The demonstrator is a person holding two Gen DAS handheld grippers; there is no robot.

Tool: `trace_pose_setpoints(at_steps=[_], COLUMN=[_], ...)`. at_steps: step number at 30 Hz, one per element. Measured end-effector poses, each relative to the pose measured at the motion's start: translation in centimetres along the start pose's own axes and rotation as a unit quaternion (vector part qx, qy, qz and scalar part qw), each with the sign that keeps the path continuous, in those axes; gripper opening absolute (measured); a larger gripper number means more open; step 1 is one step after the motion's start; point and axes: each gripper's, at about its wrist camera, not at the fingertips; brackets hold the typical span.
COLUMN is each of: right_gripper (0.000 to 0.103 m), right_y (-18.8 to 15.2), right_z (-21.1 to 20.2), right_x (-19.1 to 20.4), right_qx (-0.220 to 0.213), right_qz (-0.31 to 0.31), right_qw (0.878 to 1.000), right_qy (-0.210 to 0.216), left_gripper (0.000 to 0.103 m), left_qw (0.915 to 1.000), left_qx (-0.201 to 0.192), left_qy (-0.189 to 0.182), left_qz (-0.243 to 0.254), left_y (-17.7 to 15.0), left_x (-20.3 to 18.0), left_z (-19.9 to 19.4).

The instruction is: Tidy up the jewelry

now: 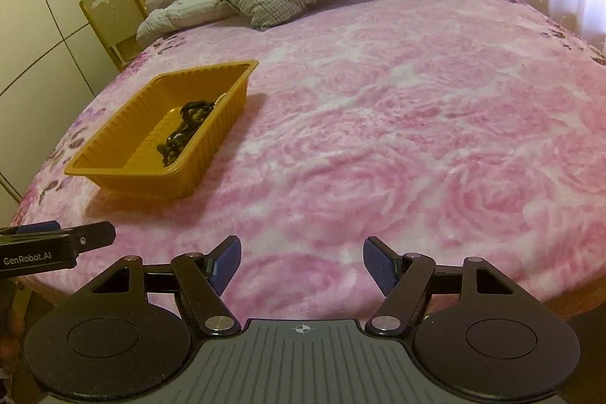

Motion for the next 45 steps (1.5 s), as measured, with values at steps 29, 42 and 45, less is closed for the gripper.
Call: trace_pose_setpoints(at_steps=[29, 42, 45], right_gripper=[0.071, 0.071, 0.071], right_y=[-0.3, -0.3, -0.3], right_z=[0.2, 0.3, 0.3], right_x=[0.3, 0.2, 0.3], right_qx=[0.008, 0.008, 0.009], right_qz=[-0.011, -0.012, -0.012], right_qw=[1.000, 1.000, 1.000], right_qy=[-0.004, -0.005, -0.005], left_gripper=[0.102, 0.102, 0.102], left_qw=[0.9998, 0.9998, 0.9998], left_qx=[-0.003, -0.004, -0.004], left_qy=[0.000, 0.000, 0.000], left_qz=[0.020, 0.021, 0.021], left_y=[-0.2, -0.1, -0.1], left_x=[-1.3, -1.4, -1.4], left_z=[0.3, 0.4, 0.4])
Point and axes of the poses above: each gripper's, at about its wrist camera, not at the fingertips, and z roughly the way its jaws point, x to its left, y to its top, and after that the axes turned 9 degrees about x, right-handed
